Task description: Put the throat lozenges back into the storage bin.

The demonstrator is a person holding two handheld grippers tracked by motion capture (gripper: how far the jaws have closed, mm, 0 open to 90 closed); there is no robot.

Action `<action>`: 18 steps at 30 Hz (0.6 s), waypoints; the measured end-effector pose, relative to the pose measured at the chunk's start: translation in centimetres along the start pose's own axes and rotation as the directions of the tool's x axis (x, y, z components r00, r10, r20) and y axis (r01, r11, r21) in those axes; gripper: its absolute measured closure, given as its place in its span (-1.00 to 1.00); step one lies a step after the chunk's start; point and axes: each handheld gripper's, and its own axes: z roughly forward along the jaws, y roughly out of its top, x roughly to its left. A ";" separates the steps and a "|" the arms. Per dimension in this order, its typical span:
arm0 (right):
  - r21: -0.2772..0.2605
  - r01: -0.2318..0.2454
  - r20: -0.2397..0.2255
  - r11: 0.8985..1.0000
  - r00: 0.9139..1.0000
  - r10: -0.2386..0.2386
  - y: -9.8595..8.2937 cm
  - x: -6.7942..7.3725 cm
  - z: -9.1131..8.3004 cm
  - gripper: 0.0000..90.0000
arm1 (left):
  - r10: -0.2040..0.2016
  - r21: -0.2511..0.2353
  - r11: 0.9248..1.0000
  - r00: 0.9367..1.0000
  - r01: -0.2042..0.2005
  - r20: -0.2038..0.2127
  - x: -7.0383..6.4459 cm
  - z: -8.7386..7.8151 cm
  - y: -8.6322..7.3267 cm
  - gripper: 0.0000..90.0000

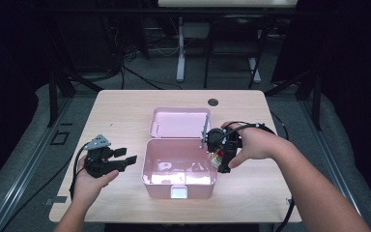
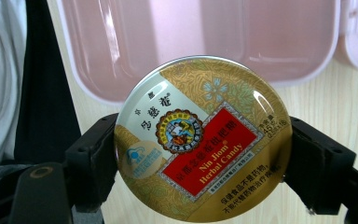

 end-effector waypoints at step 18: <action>-0.009 0.028 -0.008 1.000 1.000 -0.028 3.2 0.2 0.9 -0.56 | 0.003 0.004 1.000 1.000 -0.003 -0.001 0.0 0.0 0.0 -0.06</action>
